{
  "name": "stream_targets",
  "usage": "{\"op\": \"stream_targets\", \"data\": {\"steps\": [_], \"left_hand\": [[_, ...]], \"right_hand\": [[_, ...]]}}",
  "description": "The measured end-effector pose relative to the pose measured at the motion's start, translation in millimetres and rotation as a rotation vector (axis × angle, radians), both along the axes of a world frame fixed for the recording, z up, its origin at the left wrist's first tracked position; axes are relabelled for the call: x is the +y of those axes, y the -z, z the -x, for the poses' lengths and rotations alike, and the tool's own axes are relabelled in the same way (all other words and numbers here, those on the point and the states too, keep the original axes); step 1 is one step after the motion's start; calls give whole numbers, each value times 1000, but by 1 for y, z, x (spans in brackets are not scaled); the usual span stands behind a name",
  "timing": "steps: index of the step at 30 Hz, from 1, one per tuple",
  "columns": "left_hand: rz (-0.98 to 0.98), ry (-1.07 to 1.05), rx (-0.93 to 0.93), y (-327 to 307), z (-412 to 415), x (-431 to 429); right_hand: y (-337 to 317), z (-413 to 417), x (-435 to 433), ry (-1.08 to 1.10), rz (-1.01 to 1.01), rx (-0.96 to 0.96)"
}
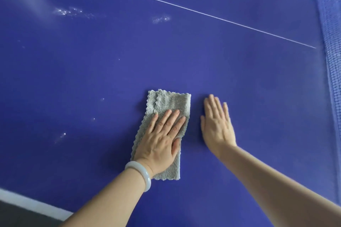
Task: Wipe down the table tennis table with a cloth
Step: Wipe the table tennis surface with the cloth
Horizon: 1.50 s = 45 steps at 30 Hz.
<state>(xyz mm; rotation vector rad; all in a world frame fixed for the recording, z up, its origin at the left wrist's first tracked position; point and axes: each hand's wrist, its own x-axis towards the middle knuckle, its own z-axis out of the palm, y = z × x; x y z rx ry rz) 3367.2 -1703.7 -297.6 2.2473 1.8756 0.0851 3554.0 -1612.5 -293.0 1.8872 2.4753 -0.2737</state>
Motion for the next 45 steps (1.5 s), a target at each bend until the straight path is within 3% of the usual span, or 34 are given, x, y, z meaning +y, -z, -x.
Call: {"op": "stream_targets", "data": {"steps": [4,12,16,20,22,24,27,33,38,41,45], "left_hand": [[-4,-20,-41,2,1,-1],[10,-253,-178,0,-38,-45],[-37,-186,-136,5,-42,-118],[-85,-72,-18,7,14,-133],[-109,-257,86,11,56,-123],[-85,-598,103,11,88,-113],[-67,-844,49,8,66,-107],[-91,-454,-87,5,-75,-148],[-73,-186,29,5,-11,-171],[-52,-403,135,9,69,-169],[-39,-827,91,11,105,-152]], "right_hand": [[8,32,-95,34,25,143],[13,32,-100,62,36,174],[11,32,-99,83,3,152],[11,33,-103,55,-5,120],[13,31,-103,41,-11,86],[15,32,-103,45,-22,83],[17,33,-104,38,-34,81],[14,35,-102,29,-21,70],[12,34,-104,23,-18,77],[14,33,-105,17,-34,38],[15,36,-106,25,-30,-32]]}}
